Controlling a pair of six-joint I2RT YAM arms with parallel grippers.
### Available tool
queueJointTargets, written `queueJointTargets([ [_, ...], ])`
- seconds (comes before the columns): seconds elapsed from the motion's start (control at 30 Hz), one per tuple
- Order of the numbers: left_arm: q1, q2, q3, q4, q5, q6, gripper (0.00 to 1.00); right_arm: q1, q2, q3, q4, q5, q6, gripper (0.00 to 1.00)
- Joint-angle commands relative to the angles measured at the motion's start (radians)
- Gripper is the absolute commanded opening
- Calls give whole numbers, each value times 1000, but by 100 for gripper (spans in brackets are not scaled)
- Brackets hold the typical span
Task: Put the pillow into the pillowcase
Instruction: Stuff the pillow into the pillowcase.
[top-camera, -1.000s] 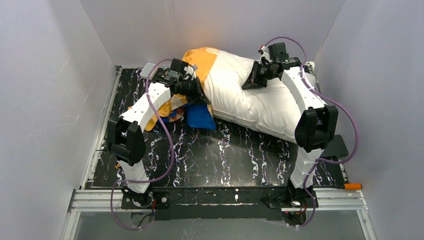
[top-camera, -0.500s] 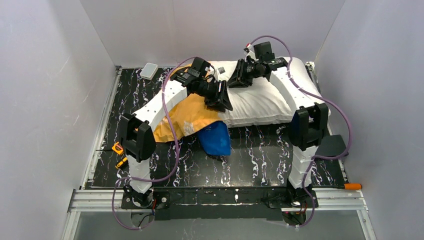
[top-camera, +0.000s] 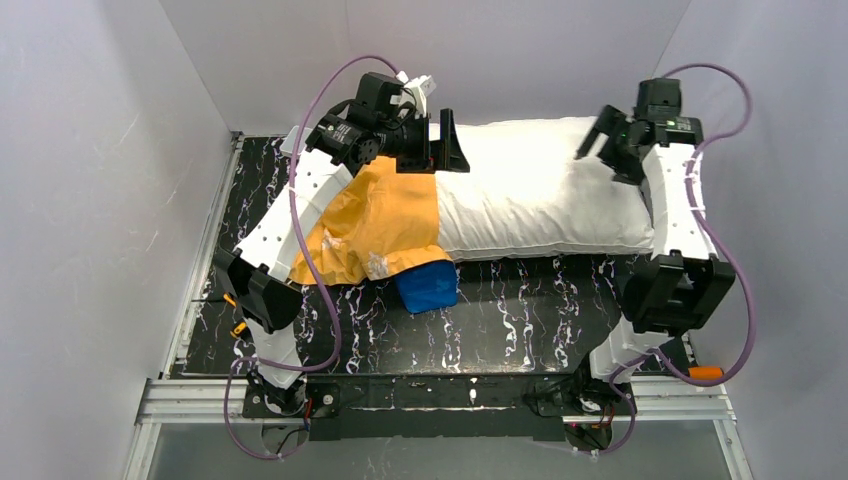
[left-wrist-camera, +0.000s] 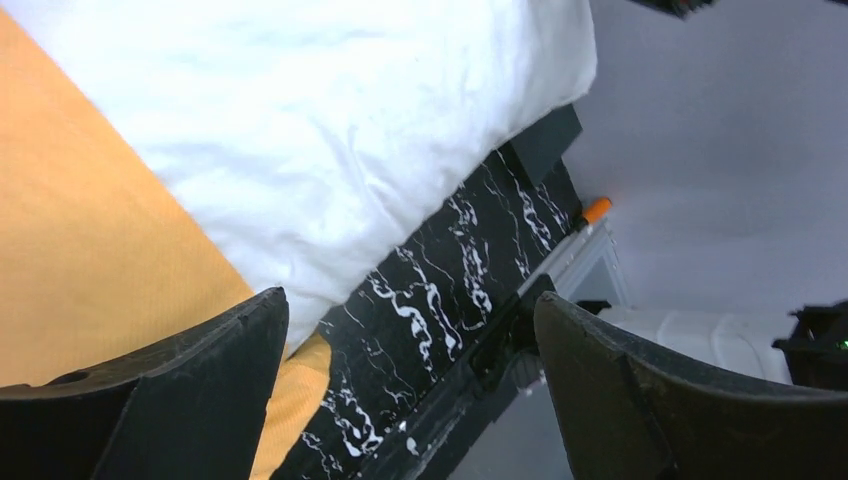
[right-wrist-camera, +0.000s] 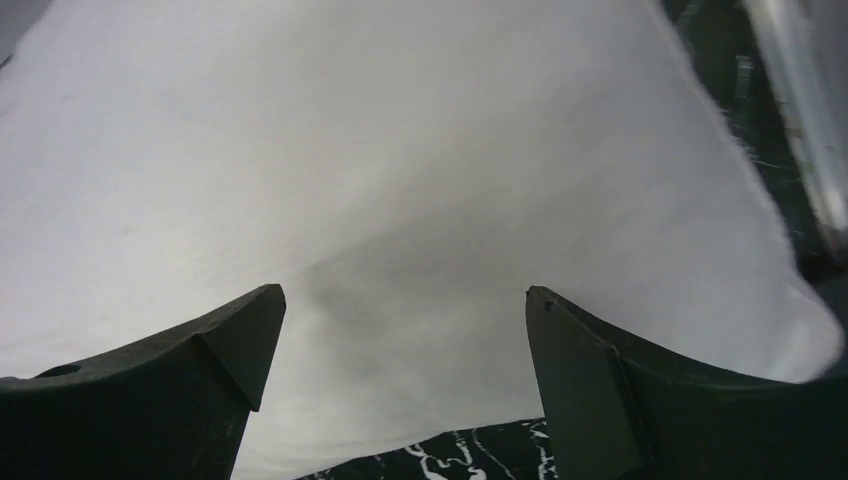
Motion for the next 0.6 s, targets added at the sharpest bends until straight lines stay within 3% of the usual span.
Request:
queueJointTargets([
  [0.0,-2,-22,63,-90,-173,3,93,-59,-61,-66,-71,261,-13,98],
  [0.1,-2,-24,86,-117,-225,30,94,-93,-31,-107,-28,184,-38,98],
  [0.23,5,-44,101,-140,-270,63,98,-74,121,-88,5,-182,-74,98],
  [0.37,24,-60,94,-172,-322,47,98,116,264,45,-71,-283,-105,98],
  [0.4,29,-62,91,-179,-323,42,98,169,151,55,-56,-309,-94,98],
  [0.43,31,-63,88,-186,-324,41,98,219,270,65,-43,-344,-79,98],
  [0.57,33,-58,85,-202,-327,32,99,373,294,65,18,-464,-11,98],
])
